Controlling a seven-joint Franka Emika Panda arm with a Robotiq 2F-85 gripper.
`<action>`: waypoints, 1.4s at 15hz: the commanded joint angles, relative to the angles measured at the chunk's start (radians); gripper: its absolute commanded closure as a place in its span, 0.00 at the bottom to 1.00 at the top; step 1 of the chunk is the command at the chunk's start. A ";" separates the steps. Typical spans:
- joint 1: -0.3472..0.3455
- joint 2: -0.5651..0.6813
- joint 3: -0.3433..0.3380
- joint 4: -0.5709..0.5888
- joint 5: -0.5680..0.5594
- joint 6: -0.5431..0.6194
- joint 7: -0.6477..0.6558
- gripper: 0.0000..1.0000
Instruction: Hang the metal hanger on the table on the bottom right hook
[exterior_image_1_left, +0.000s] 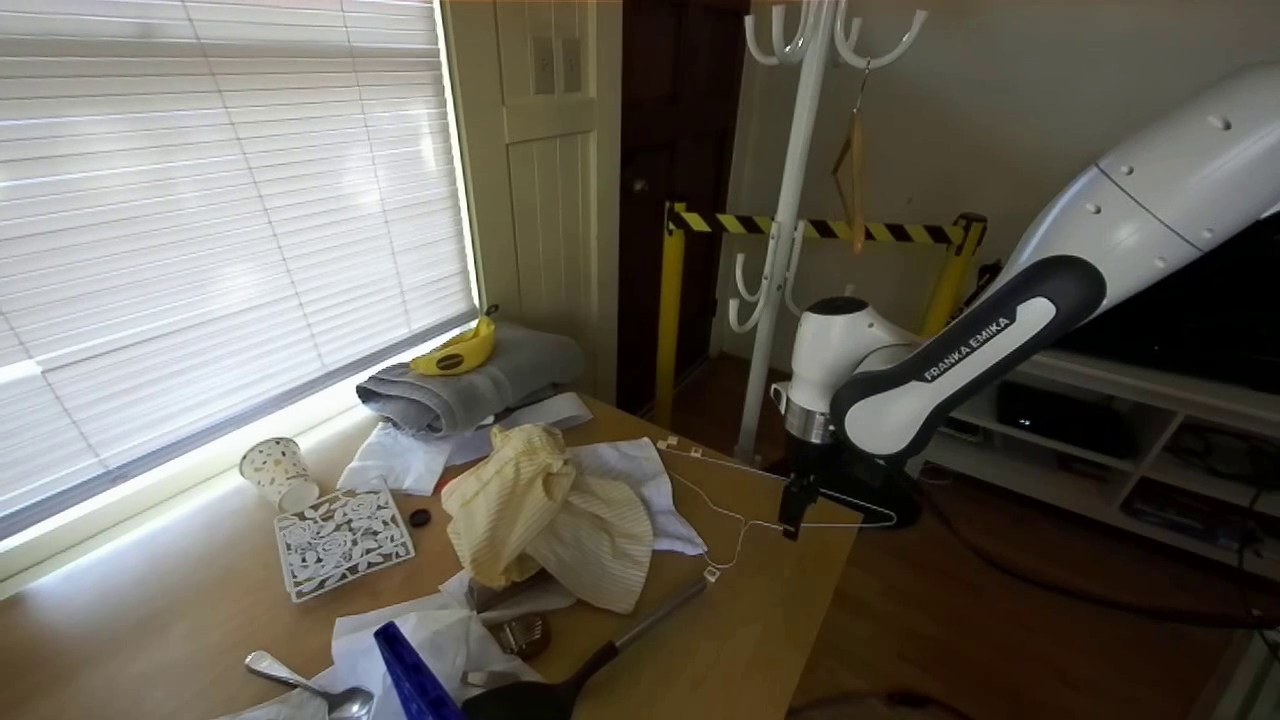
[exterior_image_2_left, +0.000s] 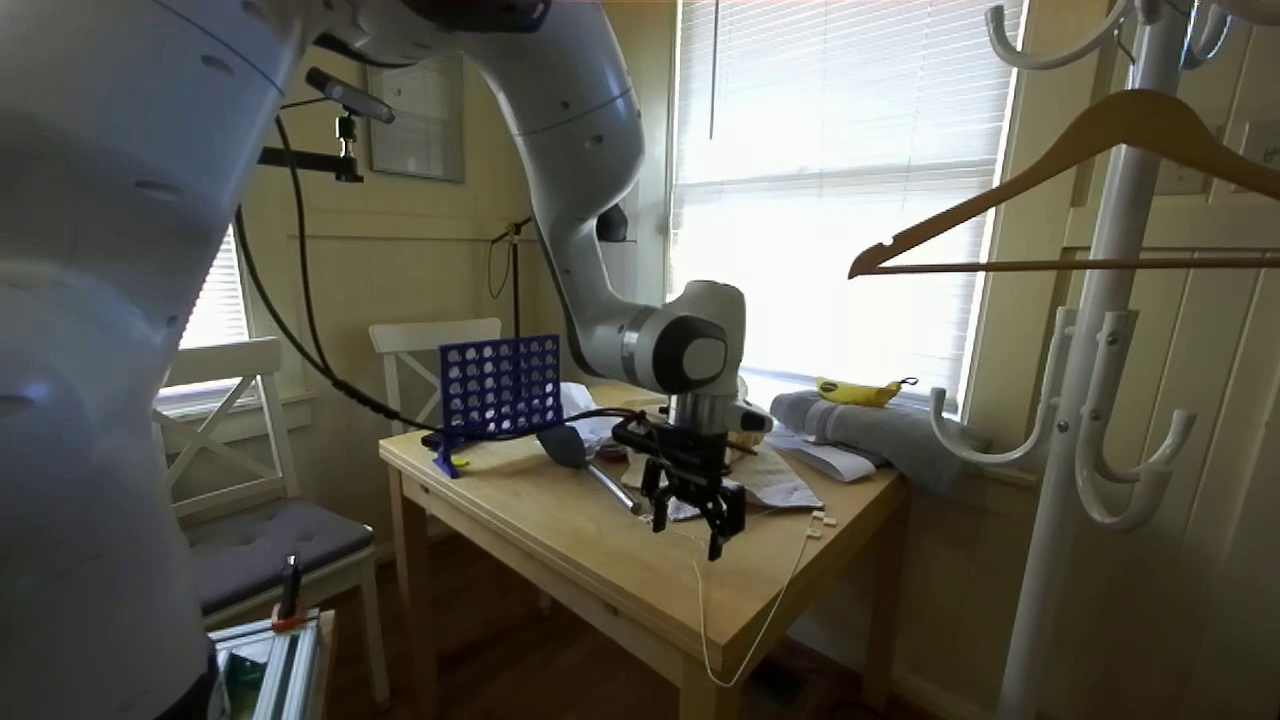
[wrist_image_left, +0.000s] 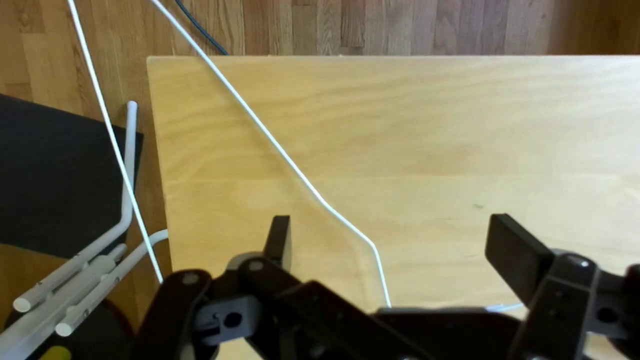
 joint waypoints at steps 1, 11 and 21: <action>0.019 0.071 -0.008 0.064 -0.083 0.006 -0.042 0.00; 0.032 0.088 -0.005 0.068 -0.101 0.043 -0.014 0.00; 0.037 0.126 -0.005 0.083 -0.117 0.095 -0.044 0.22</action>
